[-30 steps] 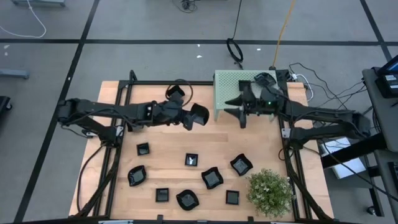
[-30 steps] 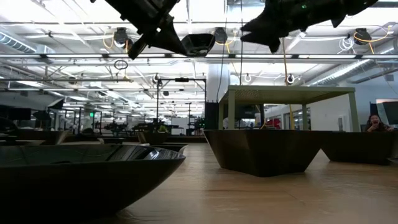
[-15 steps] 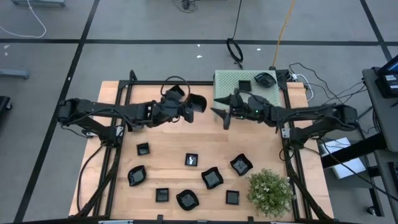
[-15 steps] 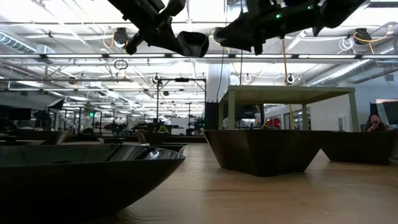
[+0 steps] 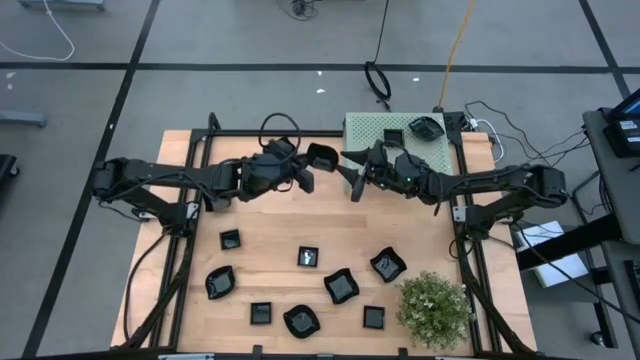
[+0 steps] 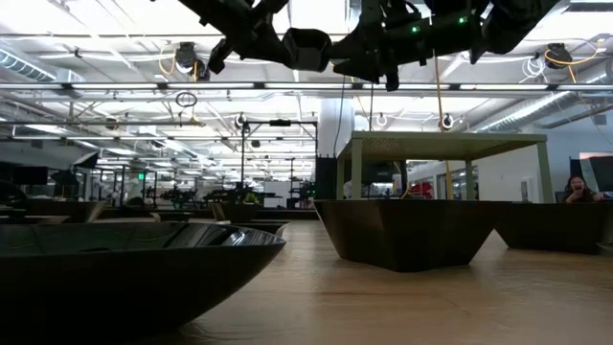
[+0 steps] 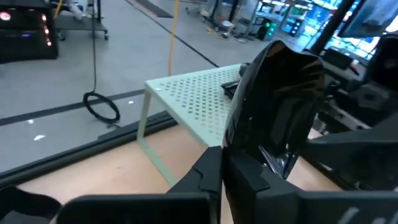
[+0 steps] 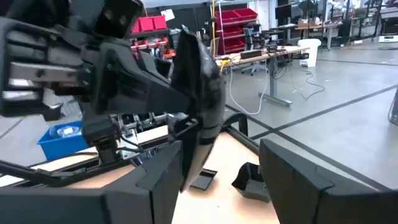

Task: Pick & Place Mini shaped plates
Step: Stack the black leaf-shaped plate on top of the leaf-shaped plate on the shelf

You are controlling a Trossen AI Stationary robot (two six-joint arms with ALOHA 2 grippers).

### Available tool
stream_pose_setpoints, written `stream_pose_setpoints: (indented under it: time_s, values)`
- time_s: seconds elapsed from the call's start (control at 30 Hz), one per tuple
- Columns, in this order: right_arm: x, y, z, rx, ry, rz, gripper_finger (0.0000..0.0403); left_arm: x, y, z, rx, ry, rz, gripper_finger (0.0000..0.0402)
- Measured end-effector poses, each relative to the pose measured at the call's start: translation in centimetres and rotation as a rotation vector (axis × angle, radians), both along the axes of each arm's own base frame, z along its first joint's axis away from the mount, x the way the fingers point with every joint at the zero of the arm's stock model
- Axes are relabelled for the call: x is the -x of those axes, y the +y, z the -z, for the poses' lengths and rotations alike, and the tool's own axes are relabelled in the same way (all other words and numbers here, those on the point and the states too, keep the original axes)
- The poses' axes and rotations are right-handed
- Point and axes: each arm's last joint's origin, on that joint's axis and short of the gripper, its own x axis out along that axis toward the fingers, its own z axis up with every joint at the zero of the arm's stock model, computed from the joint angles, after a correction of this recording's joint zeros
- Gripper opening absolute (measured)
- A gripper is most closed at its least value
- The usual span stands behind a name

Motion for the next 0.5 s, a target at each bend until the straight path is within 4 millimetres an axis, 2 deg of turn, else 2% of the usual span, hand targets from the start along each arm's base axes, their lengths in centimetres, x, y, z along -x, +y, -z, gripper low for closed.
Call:
stream_pose_setpoints:
  time_s: [0.13, 0.27, 0.37, 0.5]
  values:
    - [0.05, -0.05, -0.11, 0.001, -0.010, 0.029, 0.0197, -0.06, -0.08, -0.01, 0.001, 0.003, 0.030, 0.0004]
    - [0.09, -0.19, -0.13, 0.009, -0.009, 0.057, 0.0190, -0.10, -0.08, -0.10, -0.003, -0.004, 0.040, 0.0015]
    - [0.09, -0.19, -0.14, 0.017, -0.006, 0.057, 0.0171, -0.15, -0.10, -0.24, -0.015, -0.012, 0.044, 0.0015]
    - [0.09, -0.17, -0.14, 0.017, -0.006, 0.054, 0.0126, -0.15, -0.08, -0.27, -0.028, -0.006, 0.047, 0.0004]
